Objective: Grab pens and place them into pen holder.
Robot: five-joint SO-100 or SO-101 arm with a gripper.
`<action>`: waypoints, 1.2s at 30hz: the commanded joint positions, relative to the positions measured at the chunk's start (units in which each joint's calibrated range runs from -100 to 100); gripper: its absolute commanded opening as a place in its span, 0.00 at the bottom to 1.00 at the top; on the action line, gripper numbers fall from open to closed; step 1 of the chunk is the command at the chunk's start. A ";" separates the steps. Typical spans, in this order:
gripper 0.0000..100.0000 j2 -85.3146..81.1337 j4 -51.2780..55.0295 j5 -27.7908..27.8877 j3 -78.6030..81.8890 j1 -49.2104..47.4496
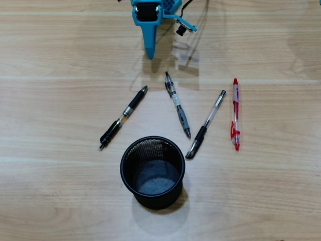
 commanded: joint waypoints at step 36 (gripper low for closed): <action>0.02 5.35 17.97 -39.04 -33.46 -0.01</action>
